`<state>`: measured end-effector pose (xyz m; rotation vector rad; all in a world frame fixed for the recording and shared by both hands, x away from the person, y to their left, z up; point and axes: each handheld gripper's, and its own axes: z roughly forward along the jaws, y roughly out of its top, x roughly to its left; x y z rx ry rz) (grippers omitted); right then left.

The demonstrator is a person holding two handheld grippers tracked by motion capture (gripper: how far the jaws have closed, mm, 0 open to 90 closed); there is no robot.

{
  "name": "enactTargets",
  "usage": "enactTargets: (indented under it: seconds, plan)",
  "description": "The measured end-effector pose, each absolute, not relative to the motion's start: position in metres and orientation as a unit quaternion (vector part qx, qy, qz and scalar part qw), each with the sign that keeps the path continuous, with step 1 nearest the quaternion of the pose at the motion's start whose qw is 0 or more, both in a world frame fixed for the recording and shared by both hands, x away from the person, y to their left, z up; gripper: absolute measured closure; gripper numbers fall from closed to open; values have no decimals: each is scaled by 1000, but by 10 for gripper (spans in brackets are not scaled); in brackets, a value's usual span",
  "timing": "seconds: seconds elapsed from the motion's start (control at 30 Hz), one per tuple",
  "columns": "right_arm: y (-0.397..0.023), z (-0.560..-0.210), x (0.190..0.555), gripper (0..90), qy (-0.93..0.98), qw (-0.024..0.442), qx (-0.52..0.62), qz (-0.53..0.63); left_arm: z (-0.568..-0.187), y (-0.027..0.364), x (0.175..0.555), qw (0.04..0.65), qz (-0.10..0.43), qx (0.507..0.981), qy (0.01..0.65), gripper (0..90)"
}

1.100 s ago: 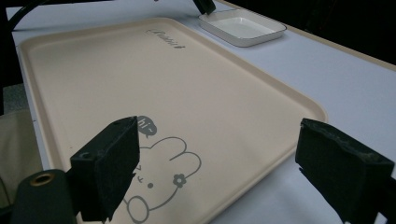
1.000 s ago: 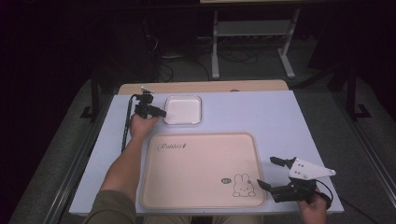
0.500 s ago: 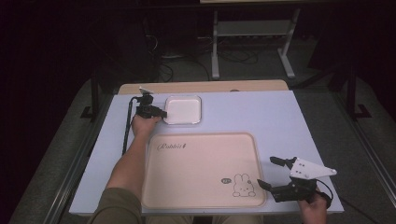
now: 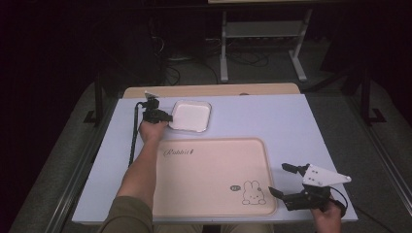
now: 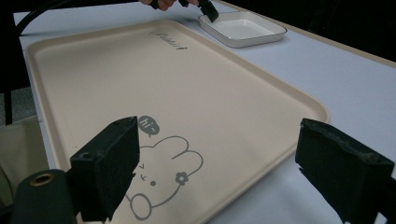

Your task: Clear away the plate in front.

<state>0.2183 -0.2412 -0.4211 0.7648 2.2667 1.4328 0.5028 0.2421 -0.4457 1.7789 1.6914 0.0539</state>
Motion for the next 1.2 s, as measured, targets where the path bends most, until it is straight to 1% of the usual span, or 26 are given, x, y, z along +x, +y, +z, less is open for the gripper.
enactTargets:
  seconds: [0.23, 0.4, 0.43, 0.63, 0.83, 0.97, 1.03, 1.2]
  plan:
    - [-243, -422, 218, 129, 796, 173, 276, 510, -441, 244, 500, 346, 26, 675, 651, 890]
    - [-243, -421, 215, 129, 796, 172, 275, 511, -436, 249, 491, 385, 12, 651, 654, 890]
    - [-242, -421, 215, 129, 797, 171, 275, 509, -434, 252, 486, 403, 3, 636, 658, 890]
    - [-239, -421, 213, 129, 799, 176, 270, 507, -422, 261, 473, 425, 12, 629, 651, 890]
    - [-242, -420, 211, 129, 796, 183, 276, 506, -408, 272, 468, 428, 20, 630, 648, 891]
    - [-246, -420, 213, 129, 789, 184, 284, 512, -395, 289, 462, 442, 29, 613, 654, 892]
    - [-246, -420, 214, 129, 789, 181, 283, 514, -392, 291, 460, 442, 30, 612, 655, 892]
    - [-244, -420, 214, 129, 791, 180, 281, 513, -383, 294, 450, 438, 42, 624, 646, 891]
